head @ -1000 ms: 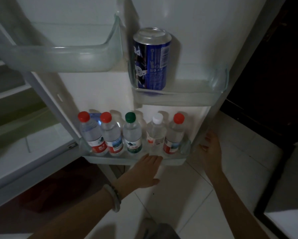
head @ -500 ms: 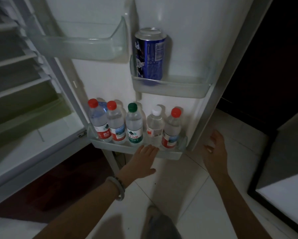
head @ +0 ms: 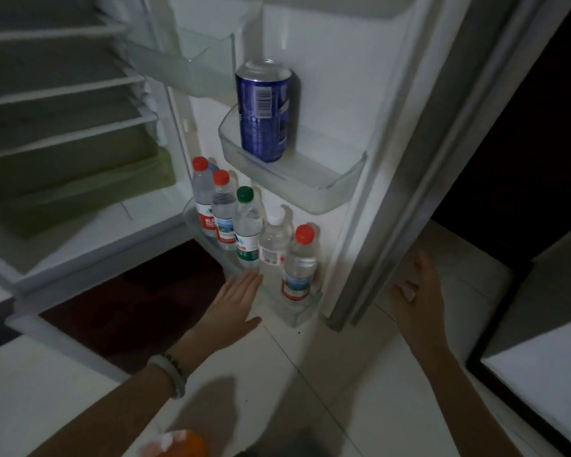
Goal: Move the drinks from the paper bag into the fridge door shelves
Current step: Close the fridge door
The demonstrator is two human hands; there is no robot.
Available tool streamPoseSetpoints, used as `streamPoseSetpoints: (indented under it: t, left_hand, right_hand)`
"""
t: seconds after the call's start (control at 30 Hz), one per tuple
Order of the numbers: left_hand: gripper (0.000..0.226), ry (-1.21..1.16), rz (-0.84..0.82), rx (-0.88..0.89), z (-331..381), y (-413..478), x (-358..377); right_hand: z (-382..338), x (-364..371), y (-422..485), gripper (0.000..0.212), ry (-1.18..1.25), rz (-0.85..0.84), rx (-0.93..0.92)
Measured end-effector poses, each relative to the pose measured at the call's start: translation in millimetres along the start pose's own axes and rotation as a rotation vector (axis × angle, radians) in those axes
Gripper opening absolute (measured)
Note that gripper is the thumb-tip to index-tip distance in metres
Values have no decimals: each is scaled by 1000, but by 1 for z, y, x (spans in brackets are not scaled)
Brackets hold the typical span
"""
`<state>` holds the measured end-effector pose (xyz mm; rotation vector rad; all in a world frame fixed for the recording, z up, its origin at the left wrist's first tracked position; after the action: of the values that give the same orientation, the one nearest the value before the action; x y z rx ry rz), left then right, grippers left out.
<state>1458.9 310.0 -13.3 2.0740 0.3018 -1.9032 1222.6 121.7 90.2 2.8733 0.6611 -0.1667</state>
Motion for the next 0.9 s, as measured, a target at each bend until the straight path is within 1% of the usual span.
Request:
streamPoseSetpoints:
  t: [0.1, 0.17, 0.23, 0.3, 0.33, 0.43, 0.6, 0.67, 0.77, 0.9]
  left_hand:
    - [72, 43, 111, -26, -3, -40, -27]
    - [68, 22, 193, -75, -4, -62, -48]
    - [67, -30, 268, -167, -1, -85, -71]
    - [67, -91, 324, -276, 6, -110, -91]
    - [66, -125, 342, -325, 10, -123, -99]
    - [64, -226, 395, -453, 25, -162, -117]
    - [67, -291, 424, -582, 32, -209, -136]
    - [69, -295, 439, -639, 24, -218, -140]
    - [71, -343, 451, -734, 0, -226, -137]
    - [74, -368, 497, -856, -49, -235, -128]
  right_hand:
    - [-9, 4, -17, 70, -11, -173, -63]
    - [-6, 11, -27, 68, -21, -298, -40]
    - [-3, 22, -44, 59, -56, -412, -20]
    - [-2, 39, -65, 51, -70, -545, -63]
    - [-1, 48, -75, 52, -59, -615, -96]
    - [-4, 75, -103, 62, -2, -809, -136]
    - [-21, 128, -136, 71, -9, -1030, -252]
    - [-23, 151, -144, 68, -44, -1085, -252]
    - [-23, 184, -138, 63, -108, -1078, -264]
    - [-33, 216, -122, 59, -77, -1069, -316]
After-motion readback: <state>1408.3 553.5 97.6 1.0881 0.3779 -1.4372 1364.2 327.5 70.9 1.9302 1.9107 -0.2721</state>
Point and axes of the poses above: each hand's wrist, its own y-axis towards the middle knuckle, its own x-axis out of the palm, z = x × y, the point moved 2 cm from there along y, towards the middle knuckle, and after that the axes turned 13 degrees about y, right-handed, at the moved point
